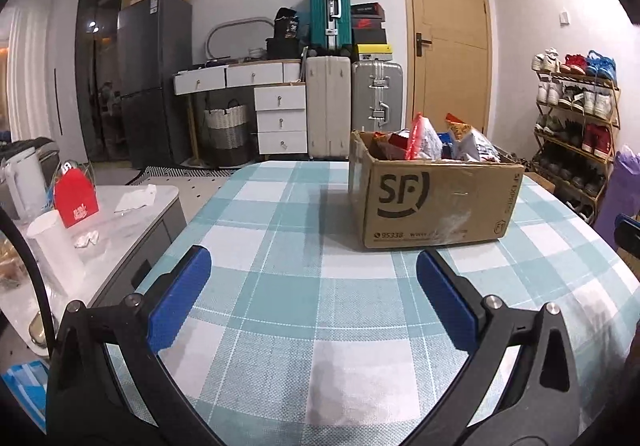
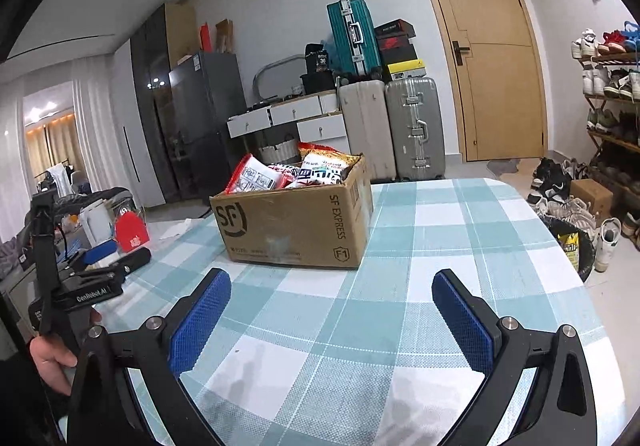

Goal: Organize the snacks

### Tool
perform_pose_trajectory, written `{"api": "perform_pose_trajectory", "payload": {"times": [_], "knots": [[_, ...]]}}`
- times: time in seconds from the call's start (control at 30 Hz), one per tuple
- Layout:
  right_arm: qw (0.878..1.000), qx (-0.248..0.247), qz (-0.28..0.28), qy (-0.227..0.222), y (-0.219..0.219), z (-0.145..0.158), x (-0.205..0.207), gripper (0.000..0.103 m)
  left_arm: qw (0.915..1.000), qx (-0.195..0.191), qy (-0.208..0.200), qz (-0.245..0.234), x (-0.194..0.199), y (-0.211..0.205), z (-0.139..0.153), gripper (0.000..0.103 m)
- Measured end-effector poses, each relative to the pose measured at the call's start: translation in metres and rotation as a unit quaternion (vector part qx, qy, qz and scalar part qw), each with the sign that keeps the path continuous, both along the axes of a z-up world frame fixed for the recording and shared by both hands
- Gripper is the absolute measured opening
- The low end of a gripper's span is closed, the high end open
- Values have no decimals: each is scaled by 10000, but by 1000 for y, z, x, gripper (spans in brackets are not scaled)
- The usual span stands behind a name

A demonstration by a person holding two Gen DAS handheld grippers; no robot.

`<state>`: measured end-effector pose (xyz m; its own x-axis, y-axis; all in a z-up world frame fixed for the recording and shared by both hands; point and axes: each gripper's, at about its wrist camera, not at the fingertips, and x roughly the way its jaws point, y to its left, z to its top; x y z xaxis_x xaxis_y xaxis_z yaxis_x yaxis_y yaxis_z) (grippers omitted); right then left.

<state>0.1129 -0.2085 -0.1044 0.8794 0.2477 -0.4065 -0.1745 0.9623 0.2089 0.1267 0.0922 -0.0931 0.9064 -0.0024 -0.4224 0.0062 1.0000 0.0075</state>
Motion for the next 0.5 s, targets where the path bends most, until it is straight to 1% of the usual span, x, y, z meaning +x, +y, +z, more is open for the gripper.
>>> {"api": "perform_pose_trajectory", "payload": {"times": [0.07,0.33,0.43,0.5], "knots": [[10000,-12,20,-10,0,3,-1,102,10000,-29,21,-79,2,0,0,103],[10000,-33,-5,34,1,5,-1,102,9992,206,-251,-247,-11,-13,4,103],[10000,-29,84,28,2,6,-1,103,9993,168,-254,-233,-12,-13,4,103],[10000,-57,37,-39,2,7,-3,102,9995,105,-253,-177,-12,-11,4,103]]}}
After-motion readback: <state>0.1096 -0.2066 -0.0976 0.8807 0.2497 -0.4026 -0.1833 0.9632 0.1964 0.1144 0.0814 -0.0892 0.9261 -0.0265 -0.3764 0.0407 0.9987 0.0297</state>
